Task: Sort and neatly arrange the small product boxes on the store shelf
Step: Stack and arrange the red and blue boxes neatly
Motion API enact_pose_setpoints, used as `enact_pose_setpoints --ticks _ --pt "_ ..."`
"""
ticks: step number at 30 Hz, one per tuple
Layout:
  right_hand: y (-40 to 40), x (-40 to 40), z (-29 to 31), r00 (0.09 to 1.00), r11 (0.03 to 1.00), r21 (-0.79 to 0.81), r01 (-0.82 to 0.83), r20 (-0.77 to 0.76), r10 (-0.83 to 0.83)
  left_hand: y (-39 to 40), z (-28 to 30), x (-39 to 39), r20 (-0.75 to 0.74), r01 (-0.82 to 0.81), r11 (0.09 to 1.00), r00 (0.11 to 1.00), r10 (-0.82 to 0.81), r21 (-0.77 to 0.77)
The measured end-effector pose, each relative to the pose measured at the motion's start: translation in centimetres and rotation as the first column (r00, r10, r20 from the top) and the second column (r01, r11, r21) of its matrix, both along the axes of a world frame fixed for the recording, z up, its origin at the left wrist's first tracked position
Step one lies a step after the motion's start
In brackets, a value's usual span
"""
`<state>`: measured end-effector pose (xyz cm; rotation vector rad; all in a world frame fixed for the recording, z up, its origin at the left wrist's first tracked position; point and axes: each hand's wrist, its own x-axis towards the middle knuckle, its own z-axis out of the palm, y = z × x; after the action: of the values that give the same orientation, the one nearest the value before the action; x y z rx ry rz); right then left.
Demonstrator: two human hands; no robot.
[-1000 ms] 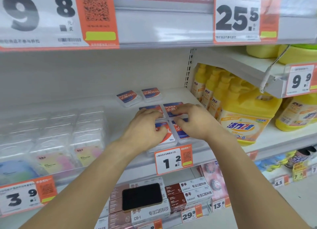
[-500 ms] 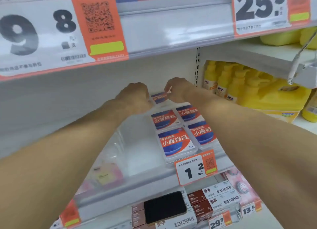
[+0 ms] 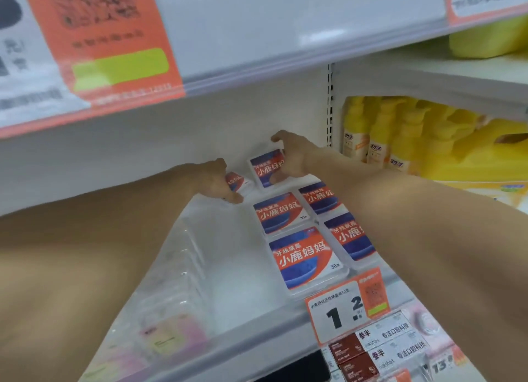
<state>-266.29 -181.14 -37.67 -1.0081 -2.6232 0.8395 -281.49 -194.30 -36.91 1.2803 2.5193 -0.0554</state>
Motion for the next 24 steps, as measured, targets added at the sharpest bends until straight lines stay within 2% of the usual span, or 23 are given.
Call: enact_pose_setpoints --ticks 4,9,11,14,16,18,21,24 --pt "-0.8 1.5 0.2 0.984 0.999 0.024 -0.049 -0.170 0.053 -0.5 -0.1 -0.2 0.037 -0.050 0.994 0.998 0.047 0.093" --pt "-2.0 5.9 2.5 0.913 0.993 0.116 -0.006 -0.404 0.052 -2.0 3.0 0.9 -0.119 -0.004 0.959 0.992 0.039 0.283" --pt "-2.7 8.6 3.6 0.846 0.997 0.050 0.059 -0.533 -0.024 -3.2 4.6 2.3 -0.122 0.020 0.931 0.992 0.026 0.364" --pt "-4.4 12.4 4.4 0.652 0.971 -0.230 0.058 -0.728 -0.211 -5.5 6.4 6.5 -0.087 0.073 0.890 0.995 -0.038 0.450" --pt "-5.9 14.4 4.3 0.558 0.919 -0.393 0.037 -0.755 -0.346 -7.2 6.3 10.1 0.048 0.077 0.866 0.992 -0.115 0.493" --pt "-7.3 16.1 3.7 0.522 0.876 -0.479 0.058 -0.734 -0.436 -9.0 5.3 13.5 0.196 0.062 0.842 0.961 -0.195 0.537" --pt "-8.4 18.0 1.9 0.585 0.881 -0.423 0.213 -0.667 -0.462 -10.8 3.1 17.1 0.201 0.093 0.831 0.950 -0.239 0.549" --pt "-9.1 19.2 -0.2 0.618 0.862 -0.362 0.356 -0.601 -0.507 -11.7 1.0 18.8 0.274 0.088 0.823 0.919 -0.285 0.561"
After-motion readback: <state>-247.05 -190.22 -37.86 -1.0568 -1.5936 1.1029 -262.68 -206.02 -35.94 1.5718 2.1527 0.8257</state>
